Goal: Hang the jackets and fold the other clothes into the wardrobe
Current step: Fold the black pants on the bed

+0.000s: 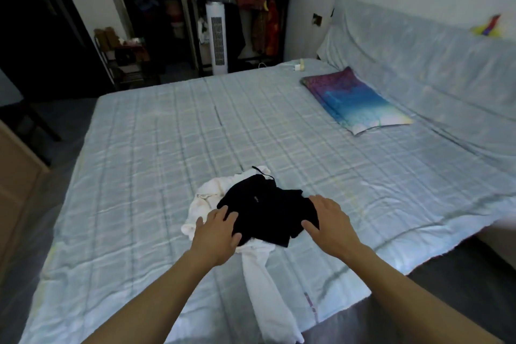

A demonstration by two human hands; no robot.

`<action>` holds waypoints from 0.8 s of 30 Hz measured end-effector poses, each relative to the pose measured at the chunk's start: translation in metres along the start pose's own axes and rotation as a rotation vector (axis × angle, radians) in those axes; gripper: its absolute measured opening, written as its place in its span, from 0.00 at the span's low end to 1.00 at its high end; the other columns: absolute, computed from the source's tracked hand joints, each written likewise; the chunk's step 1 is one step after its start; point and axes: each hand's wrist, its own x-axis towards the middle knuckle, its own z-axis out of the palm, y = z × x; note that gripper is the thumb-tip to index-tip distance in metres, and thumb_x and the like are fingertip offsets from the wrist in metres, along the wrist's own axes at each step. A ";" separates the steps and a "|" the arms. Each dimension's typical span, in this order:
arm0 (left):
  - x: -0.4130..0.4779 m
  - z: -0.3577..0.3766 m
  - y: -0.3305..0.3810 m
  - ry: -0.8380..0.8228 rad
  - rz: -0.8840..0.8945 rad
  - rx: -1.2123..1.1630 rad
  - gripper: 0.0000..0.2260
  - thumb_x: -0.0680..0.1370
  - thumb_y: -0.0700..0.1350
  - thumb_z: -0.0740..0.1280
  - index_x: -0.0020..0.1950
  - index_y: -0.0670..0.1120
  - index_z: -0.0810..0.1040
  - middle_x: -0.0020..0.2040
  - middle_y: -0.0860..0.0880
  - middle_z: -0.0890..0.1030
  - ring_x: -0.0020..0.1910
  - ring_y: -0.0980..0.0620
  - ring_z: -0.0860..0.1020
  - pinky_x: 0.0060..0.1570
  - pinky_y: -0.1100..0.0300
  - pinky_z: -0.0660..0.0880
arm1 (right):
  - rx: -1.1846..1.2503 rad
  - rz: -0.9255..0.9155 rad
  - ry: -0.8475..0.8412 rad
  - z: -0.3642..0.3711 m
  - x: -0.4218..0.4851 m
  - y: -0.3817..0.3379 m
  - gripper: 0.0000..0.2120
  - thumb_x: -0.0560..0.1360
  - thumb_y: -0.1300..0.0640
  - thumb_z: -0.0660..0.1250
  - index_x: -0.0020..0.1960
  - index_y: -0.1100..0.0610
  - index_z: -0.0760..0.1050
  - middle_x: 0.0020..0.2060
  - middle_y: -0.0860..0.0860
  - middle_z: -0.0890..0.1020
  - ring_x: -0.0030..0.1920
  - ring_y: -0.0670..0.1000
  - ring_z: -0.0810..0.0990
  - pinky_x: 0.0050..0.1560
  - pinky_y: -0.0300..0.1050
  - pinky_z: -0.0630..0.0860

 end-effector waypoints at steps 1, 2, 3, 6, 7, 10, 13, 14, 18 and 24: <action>0.018 -0.004 -0.002 0.001 0.000 -0.025 0.25 0.82 0.57 0.57 0.78 0.53 0.59 0.80 0.47 0.56 0.77 0.44 0.57 0.72 0.41 0.59 | -0.007 0.012 -0.014 -0.001 0.012 0.000 0.30 0.80 0.44 0.60 0.77 0.54 0.57 0.74 0.51 0.65 0.73 0.55 0.63 0.68 0.54 0.68; 0.035 -0.008 -0.005 0.002 -0.001 -0.049 0.25 0.82 0.57 0.57 0.78 0.53 0.59 0.80 0.47 0.57 0.77 0.44 0.58 0.72 0.41 0.60 | -0.017 0.022 -0.036 -0.002 0.024 0.000 0.31 0.80 0.44 0.60 0.78 0.54 0.56 0.75 0.51 0.64 0.74 0.55 0.62 0.69 0.53 0.67; 0.050 -0.010 -0.007 0.005 0.002 -0.068 0.25 0.82 0.57 0.57 0.77 0.53 0.60 0.79 0.47 0.58 0.76 0.44 0.59 0.71 0.41 0.61 | -0.024 0.031 -0.058 -0.003 0.036 -0.001 0.31 0.80 0.44 0.60 0.78 0.54 0.55 0.76 0.52 0.62 0.75 0.55 0.61 0.70 0.54 0.66; 0.094 -0.016 -0.015 0.032 0.014 -0.072 0.24 0.81 0.57 0.57 0.76 0.52 0.62 0.77 0.49 0.63 0.74 0.45 0.63 0.69 0.44 0.65 | -0.002 0.062 -0.078 -0.006 0.073 -0.005 0.31 0.80 0.44 0.60 0.78 0.53 0.56 0.76 0.52 0.62 0.75 0.55 0.61 0.71 0.53 0.65; 0.106 -0.017 -0.017 0.034 0.002 -0.065 0.24 0.81 0.56 0.58 0.75 0.52 0.62 0.76 0.49 0.64 0.72 0.45 0.65 0.68 0.45 0.66 | 0.009 0.066 -0.079 -0.005 0.084 -0.006 0.30 0.80 0.44 0.60 0.78 0.53 0.56 0.75 0.52 0.63 0.74 0.55 0.62 0.70 0.52 0.65; 0.132 -0.014 -0.020 -0.009 -0.046 -0.102 0.23 0.81 0.55 0.58 0.74 0.51 0.64 0.73 0.48 0.67 0.69 0.44 0.68 0.63 0.47 0.70 | 0.018 0.073 -0.138 0.006 0.105 -0.006 0.29 0.80 0.45 0.60 0.77 0.53 0.57 0.73 0.51 0.66 0.72 0.54 0.65 0.68 0.52 0.68; 0.150 -0.004 -0.024 -0.059 -0.017 -0.094 0.22 0.80 0.55 0.58 0.73 0.51 0.64 0.73 0.49 0.67 0.68 0.44 0.68 0.61 0.47 0.72 | 0.041 0.095 -0.212 0.020 0.122 0.000 0.30 0.80 0.45 0.61 0.78 0.52 0.56 0.76 0.51 0.64 0.74 0.54 0.62 0.70 0.54 0.67; 0.158 -0.002 -0.026 -0.070 -0.009 -0.084 0.22 0.80 0.55 0.58 0.73 0.52 0.64 0.73 0.49 0.67 0.69 0.45 0.68 0.61 0.47 0.72 | 0.051 0.106 -0.225 0.022 0.130 0.002 0.31 0.79 0.45 0.61 0.78 0.52 0.56 0.76 0.51 0.63 0.75 0.53 0.61 0.71 0.54 0.67; 0.190 0.004 -0.028 -0.099 -0.017 -0.093 0.22 0.80 0.54 0.59 0.73 0.51 0.65 0.72 0.49 0.68 0.68 0.45 0.69 0.61 0.48 0.72 | 0.089 0.116 -0.238 0.034 0.167 0.017 0.30 0.79 0.46 0.61 0.78 0.54 0.57 0.74 0.52 0.66 0.73 0.54 0.65 0.69 0.53 0.68; 0.236 0.007 -0.017 -0.135 0.004 -0.093 0.22 0.80 0.55 0.58 0.73 0.52 0.65 0.72 0.50 0.68 0.69 0.46 0.68 0.62 0.50 0.70 | 0.158 0.105 -0.268 0.053 0.227 0.031 0.28 0.80 0.46 0.61 0.77 0.54 0.59 0.72 0.52 0.68 0.71 0.55 0.66 0.69 0.50 0.67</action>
